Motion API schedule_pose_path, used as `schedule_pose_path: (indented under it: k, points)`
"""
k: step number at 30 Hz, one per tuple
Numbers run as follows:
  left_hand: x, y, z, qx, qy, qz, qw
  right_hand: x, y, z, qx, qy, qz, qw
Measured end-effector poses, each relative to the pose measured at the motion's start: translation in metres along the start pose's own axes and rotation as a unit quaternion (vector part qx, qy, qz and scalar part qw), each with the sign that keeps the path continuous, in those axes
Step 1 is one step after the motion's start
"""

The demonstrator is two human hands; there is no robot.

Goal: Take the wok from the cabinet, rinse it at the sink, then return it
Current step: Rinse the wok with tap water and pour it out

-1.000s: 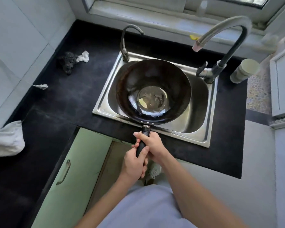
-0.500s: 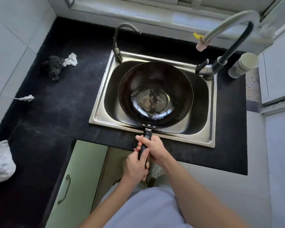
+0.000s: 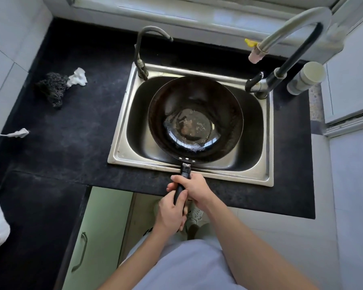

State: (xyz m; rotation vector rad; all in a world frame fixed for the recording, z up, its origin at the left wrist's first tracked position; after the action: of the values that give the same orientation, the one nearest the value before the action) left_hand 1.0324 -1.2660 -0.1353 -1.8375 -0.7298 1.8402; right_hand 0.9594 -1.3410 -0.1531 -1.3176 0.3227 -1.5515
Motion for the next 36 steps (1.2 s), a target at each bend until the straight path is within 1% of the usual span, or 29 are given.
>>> schedule_pose_path:
  k: [4,8,15,17,20,22,24,27,29,31,34,36]
  points:
    - [0.001,0.002,-0.001,0.008,0.0,-0.003,1.0,0.0,0.001,0.0,-0.015,-0.006,0.012,1.0]
    - [-0.001,0.002,-0.001,0.017,-0.01,0.001,1.0,0.002,0.001,-0.004,-0.034,-0.035,0.027,0.998]
    - [-0.006,0.001,0.0,0.034,-0.024,0.003,0.999,0.022,-0.022,-0.019,-0.038,-0.134,0.061,0.988]
    - [-0.007,0.0,0.001,0.04,-0.039,-0.005,0.998,0.039,-0.034,-0.038,-0.071,-0.164,0.056,0.982]
    - [-0.009,-0.001,0.004,0.051,-0.042,-0.013,0.998,0.075,-0.046,-0.082,-0.159,-0.225,0.009,0.961]
    - [-0.009,-0.002,0.004,0.054,-0.038,-0.018,0.998,0.106,-0.051,-0.111,-0.225,-0.298,-0.044,0.927]
    - [-0.009,-0.001,0.004,0.054,-0.03,-0.02,0.998,0.141,-0.056,-0.125,-0.268,-0.359,-0.101,0.888]
    - [-0.008,0.0,0.005,0.038,-0.027,-0.03,0.998,0.194,-0.063,-0.139,-0.307,-0.359,-0.206,0.857]
    - [-0.007,0.0,0.008,0.032,-0.029,-0.038,0.998,0.224,-0.061,-0.152,-0.317,-0.356,-0.255,0.842]
    - [-0.006,0.0,0.011,0.025,-0.032,-0.047,0.998,0.248,-0.052,-0.164,-0.311,-0.365,-0.26,0.839]
    - [-0.005,0.001,0.016,0.015,-0.034,-0.051,0.998,0.271,-0.038,-0.175,-0.293,-0.375,-0.22,0.851]
    - [-0.004,0.001,0.017,0.01,-0.038,-0.052,0.998,0.276,-0.03,-0.175,-0.275,-0.394,-0.206,0.852]
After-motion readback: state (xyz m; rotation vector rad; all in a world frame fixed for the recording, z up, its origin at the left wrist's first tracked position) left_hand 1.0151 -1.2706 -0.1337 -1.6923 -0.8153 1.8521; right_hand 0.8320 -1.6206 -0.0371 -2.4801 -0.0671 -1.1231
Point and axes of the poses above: each hand's wrist, its own y-axis towards the middle knuckle, its own z-axis out of the palm, x = y × z, the point moved 7 cm from there along y, towards the middle knuckle, and after that the axes turned 12 degrees about x, right-handed, at the moved point
